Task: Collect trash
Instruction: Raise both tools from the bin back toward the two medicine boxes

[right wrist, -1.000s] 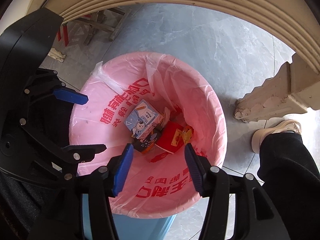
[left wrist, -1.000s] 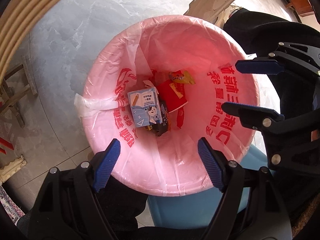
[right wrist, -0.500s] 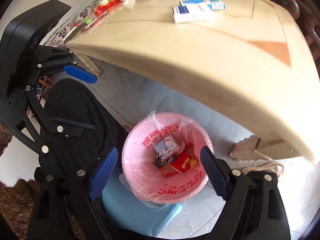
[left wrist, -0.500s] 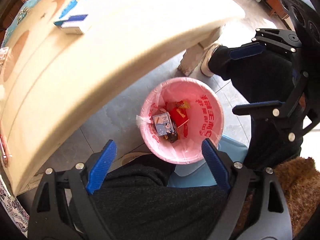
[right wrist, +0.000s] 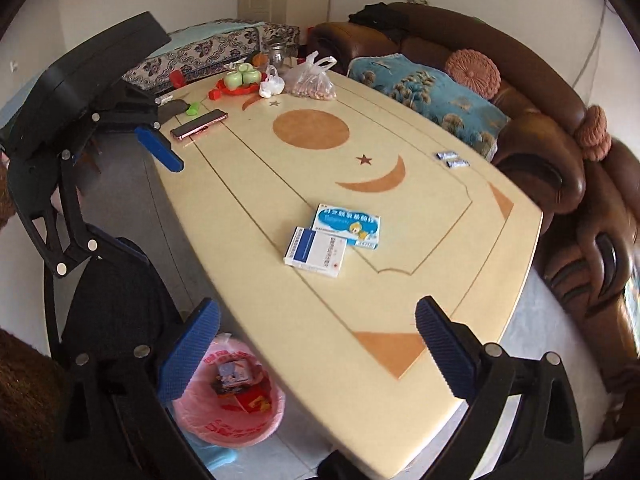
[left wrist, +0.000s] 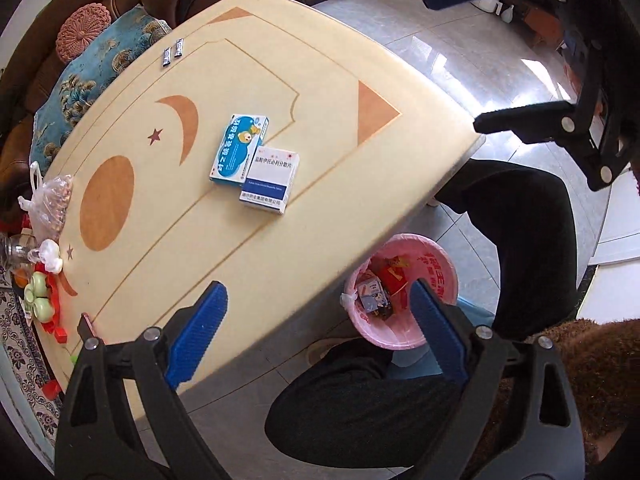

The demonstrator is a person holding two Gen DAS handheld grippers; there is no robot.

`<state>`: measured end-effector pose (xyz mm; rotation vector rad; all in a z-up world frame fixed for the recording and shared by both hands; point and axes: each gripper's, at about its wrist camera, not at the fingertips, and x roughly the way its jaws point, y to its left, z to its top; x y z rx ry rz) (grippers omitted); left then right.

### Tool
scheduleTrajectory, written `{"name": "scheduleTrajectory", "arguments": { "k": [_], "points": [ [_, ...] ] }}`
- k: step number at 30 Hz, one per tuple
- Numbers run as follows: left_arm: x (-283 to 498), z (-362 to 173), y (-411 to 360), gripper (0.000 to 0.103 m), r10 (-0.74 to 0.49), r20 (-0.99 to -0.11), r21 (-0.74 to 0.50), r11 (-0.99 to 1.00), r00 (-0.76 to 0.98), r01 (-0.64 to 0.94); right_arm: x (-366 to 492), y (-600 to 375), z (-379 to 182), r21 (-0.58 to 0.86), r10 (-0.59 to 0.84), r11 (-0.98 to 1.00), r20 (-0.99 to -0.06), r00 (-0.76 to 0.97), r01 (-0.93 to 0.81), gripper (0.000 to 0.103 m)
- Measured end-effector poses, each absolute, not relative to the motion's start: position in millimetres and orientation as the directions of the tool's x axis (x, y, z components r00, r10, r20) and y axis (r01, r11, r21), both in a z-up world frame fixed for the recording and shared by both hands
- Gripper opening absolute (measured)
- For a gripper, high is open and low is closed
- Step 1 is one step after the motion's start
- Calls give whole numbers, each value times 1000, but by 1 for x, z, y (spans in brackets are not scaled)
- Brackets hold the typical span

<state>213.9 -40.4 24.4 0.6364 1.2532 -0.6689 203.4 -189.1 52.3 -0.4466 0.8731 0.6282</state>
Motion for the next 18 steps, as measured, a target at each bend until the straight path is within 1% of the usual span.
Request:
{"name": "scheduleTrajectory", "arguments": {
  "k": [5, 9, 13, 18],
  "points": [
    [246, 22, -53, 90, -111, -986, 22, 641, 121, 767, 244, -185, 78, -159, 341, 638, -818, 462, -753, 96],
    [271, 14, -57, 90, -127, -990, -33, 636, 63, 771, 279, -183, 81, -191, 355, 564, -822, 445, -803, 96],
    [297, -10, -57, 90, -134, -991, -98, 658, -11, 746, 316, -179, 61, -181, 342, 512, -854, 393, -840, 96],
    [317, -47, -63, 90, -97, -993, -110, 661, -62, 743, 359, -171, 16, -141, 301, 478, -901, 313, -867, 96]
  ]
}}
